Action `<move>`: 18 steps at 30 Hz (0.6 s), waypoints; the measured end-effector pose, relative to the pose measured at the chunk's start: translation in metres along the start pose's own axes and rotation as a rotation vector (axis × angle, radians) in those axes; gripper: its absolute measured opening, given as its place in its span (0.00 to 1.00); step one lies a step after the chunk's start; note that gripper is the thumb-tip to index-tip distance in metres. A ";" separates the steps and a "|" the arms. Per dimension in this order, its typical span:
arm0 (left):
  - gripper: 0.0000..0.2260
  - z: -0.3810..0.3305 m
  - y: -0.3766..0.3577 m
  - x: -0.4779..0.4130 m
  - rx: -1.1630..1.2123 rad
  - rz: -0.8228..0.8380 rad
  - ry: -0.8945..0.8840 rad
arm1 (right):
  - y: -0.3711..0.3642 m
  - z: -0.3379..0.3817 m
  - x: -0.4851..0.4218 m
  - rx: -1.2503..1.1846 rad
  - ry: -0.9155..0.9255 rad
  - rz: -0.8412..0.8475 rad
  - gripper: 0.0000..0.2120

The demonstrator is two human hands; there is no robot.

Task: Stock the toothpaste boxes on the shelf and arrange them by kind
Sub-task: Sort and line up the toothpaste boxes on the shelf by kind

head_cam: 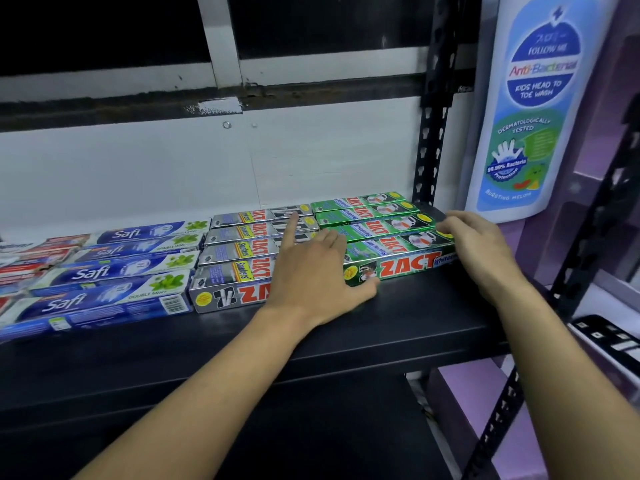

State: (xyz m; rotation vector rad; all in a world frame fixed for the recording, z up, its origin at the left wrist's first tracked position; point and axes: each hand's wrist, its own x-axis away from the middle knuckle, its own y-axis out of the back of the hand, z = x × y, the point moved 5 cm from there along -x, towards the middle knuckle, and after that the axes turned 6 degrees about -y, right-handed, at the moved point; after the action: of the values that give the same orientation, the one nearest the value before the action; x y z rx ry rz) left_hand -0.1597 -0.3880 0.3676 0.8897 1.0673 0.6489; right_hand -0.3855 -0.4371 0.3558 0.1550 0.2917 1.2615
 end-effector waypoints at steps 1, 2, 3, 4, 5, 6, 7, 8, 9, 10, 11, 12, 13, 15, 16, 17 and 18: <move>0.36 0.000 0.000 0.001 -0.003 -0.006 -0.002 | 0.000 -0.001 -0.001 0.005 -0.003 -0.003 0.13; 0.36 0.000 0.001 0.001 -0.004 -0.011 -0.003 | 0.000 -0.001 -0.001 0.012 -0.004 -0.007 0.15; 0.37 0.000 0.001 0.001 -0.001 -0.014 -0.002 | 0.000 -0.002 -0.002 0.017 -0.006 -0.012 0.17; 0.38 0.001 0.002 0.002 0.004 -0.015 0.000 | 0.000 -0.002 -0.002 0.021 -0.008 -0.016 0.19; 0.39 0.002 0.003 0.002 0.009 -0.013 0.007 | 0.000 -0.003 -0.002 0.022 -0.007 -0.018 0.20; 0.41 0.004 0.005 0.002 0.010 -0.014 0.022 | 0.000 -0.003 -0.002 0.023 -0.005 -0.019 0.21; 0.44 0.007 0.008 0.003 0.009 -0.024 0.047 | 0.000 -0.003 -0.002 0.022 -0.004 -0.021 0.21; 0.45 0.012 0.011 0.004 0.010 -0.043 0.080 | 0.001 -0.003 -0.001 0.023 -0.004 -0.025 0.21; 0.46 0.017 0.014 0.007 0.016 -0.062 0.119 | 0.001 -0.004 -0.002 0.025 -0.006 -0.031 0.21; 0.47 0.023 0.016 0.010 0.027 -0.072 0.156 | 0.001 -0.004 -0.002 0.029 -0.007 -0.036 0.21; 0.46 0.029 0.016 0.013 0.036 -0.071 0.186 | 0.001 -0.004 -0.002 0.029 -0.010 -0.038 0.21; 0.46 0.034 0.016 0.017 0.041 -0.061 0.206 | 0.001 -0.004 -0.002 0.030 -0.009 -0.038 0.21; 0.45 0.038 0.015 0.021 0.042 -0.045 0.220 | 0.000 -0.004 -0.002 0.029 -0.008 -0.038 0.21; 0.45 0.044 0.012 0.025 0.039 -0.015 0.233 | 0.000 -0.004 -0.002 0.032 -0.005 -0.040 0.21; 0.44 0.045 0.012 0.026 0.039 -0.004 0.233 | 0.000 -0.003 -0.002 0.033 -0.003 -0.041 0.21; 0.44 0.045 0.012 0.026 0.041 0.001 0.230 | 0.000 -0.004 -0.002 0.032 -0.004 -0.043 0.21; 0.43 0.044 0.012 0.025 0.045 0.003 0.223 | 0.000 -0.003 -0.002 0.029 -0.006 -0.046 0.21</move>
State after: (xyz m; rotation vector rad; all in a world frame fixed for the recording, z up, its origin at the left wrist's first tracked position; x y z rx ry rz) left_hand -0.1104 -0.3749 0.3761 0.8720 1.2847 0.7410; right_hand -0.3874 -0.4387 0.3528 0.1760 0.3067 1.2115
